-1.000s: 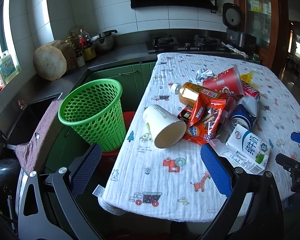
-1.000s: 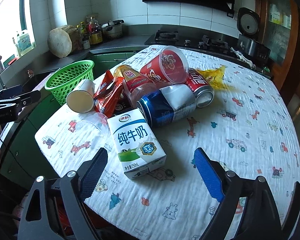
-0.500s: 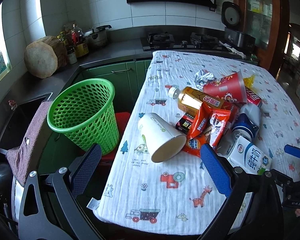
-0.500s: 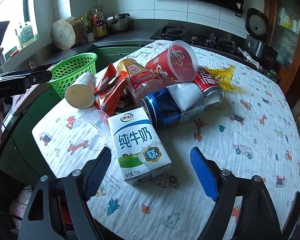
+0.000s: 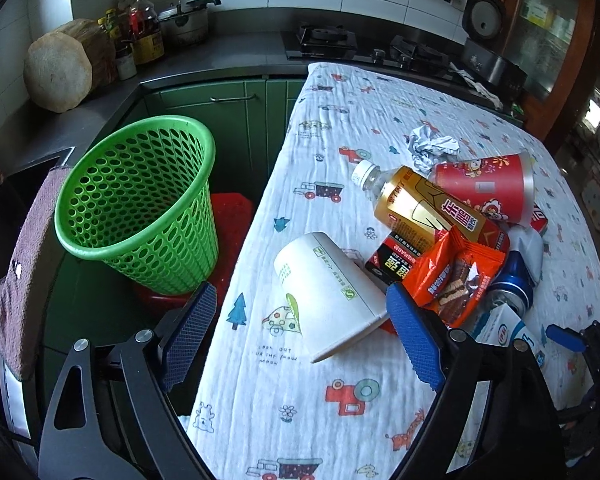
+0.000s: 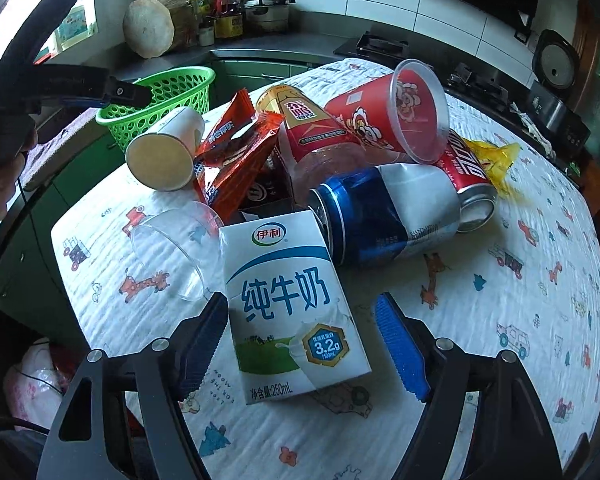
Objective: Collect trash
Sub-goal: 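Grasp the white paper cup with the left gripper while the right gripper grasps the milk carton, then carry both items to the green basket and release them inside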
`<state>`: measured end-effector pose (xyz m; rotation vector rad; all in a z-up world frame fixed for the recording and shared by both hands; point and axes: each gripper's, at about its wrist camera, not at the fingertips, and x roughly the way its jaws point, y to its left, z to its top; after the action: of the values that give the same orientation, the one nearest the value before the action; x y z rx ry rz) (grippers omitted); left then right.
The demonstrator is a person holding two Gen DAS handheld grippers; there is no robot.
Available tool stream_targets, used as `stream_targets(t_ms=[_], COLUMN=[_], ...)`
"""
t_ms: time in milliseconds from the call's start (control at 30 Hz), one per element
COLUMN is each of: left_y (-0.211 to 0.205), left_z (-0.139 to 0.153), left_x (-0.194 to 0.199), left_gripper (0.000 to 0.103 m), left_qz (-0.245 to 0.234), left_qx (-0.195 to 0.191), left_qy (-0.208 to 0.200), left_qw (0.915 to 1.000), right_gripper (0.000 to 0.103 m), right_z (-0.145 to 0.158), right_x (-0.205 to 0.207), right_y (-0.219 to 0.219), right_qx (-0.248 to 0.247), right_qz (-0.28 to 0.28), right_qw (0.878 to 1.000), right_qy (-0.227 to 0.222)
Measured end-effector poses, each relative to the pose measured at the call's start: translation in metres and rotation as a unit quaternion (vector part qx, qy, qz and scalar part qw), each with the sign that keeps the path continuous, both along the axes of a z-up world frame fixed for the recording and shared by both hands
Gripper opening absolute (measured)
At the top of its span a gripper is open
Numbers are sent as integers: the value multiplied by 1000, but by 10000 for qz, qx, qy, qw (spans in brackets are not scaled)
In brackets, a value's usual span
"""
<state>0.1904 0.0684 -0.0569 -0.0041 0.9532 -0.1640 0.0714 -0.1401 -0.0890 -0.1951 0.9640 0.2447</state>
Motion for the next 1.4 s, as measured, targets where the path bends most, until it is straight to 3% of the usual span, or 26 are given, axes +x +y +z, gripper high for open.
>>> stream_targets(t_ms=[400, 600, 833, 967, 1033, 1067, 1333, 1400], left_y=[0, -3, -9, -13, -14, -14, -17, -18], left_z=[-36, -42, -33, -31, -32, -34, -54, -58], left_x=[30, 39, 38, 39, 40, 41, 46, 48], left_gripper=[84, 60, 38, 41, 63, 78, 76, 66], left_qz=[-13, -225, -411, -380, -310, -222, -263, -277], left_qx=[-370, -900, -841, -724, -601, -580, -1079, -1077], left_qy=[780, 980, 839, 964, 977, 1031, 1520, 1564], left_qw=[9963, 9909, 9921, 9920, 9929, 9927, 9821, 9814], right_gripper=[67, 66, 66, 66, 66, 66, 66, 66], right_z=[-19, -14, 11, 23, 27, 27, 33, 36], right_x=[16, 15, 5, 3, 4, 3, 7, 9], right_y=[9, 3, 0, 0, 1, 2, 4, 5], right_qx=[-28, 139, 328, 434, 448, 453, 508, 514], right_qz=[139, 64, 75, 87, 92, 100, 115, 119], right_qw=[9994, 9994, 9994, 9990, 9989, 9988, 9984, 9983], right_qy=[301, 323, 72, -72, -124, -139, -199, -229])
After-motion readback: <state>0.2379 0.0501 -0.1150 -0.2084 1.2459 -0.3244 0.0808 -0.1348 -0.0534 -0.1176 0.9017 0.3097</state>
